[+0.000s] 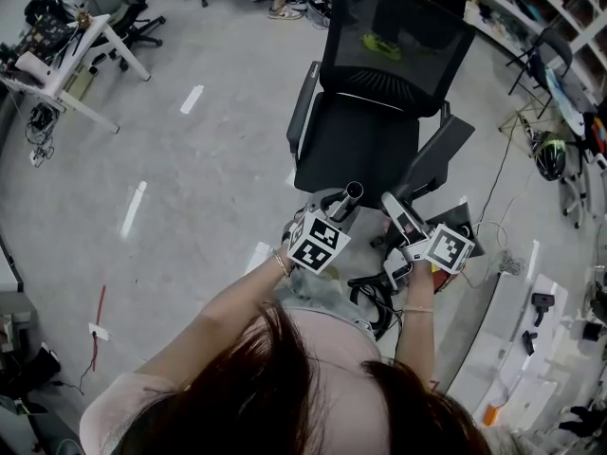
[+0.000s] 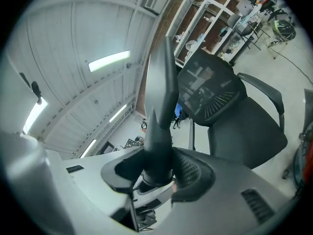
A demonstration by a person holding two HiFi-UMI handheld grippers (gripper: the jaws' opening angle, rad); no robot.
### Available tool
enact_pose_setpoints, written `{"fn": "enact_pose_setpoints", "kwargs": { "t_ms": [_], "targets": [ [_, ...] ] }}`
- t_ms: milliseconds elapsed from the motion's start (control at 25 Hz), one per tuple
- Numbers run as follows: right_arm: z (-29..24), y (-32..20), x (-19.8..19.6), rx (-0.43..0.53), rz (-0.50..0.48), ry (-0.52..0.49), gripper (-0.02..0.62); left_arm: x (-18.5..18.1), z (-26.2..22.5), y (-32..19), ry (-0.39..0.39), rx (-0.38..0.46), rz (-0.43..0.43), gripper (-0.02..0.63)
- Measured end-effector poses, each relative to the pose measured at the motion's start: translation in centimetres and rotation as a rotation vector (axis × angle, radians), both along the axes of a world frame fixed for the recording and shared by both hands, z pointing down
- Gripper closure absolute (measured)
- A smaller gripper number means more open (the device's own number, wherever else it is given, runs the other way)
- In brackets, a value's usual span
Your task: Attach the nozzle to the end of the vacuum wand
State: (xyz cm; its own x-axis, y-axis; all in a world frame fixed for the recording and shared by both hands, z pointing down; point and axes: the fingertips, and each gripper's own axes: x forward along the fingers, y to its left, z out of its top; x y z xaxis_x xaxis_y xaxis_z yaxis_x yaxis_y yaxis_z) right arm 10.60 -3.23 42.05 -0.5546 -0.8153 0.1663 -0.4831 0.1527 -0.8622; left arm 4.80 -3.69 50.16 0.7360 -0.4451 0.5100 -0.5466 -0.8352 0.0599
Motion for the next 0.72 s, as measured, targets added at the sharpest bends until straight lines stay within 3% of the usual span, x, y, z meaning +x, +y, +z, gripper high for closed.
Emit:
{"fn": "enact_pose_setpoints", "kwargs": {
  "t_ms": [720],
  "targets": [
    [-3.7, -1.2, -1.3, 0.096, -0.002, 0.069, 0.41, 0.7, 0.3, 0.1, -0.007, -0.011, 0.031, 0.446]
  ]
}}
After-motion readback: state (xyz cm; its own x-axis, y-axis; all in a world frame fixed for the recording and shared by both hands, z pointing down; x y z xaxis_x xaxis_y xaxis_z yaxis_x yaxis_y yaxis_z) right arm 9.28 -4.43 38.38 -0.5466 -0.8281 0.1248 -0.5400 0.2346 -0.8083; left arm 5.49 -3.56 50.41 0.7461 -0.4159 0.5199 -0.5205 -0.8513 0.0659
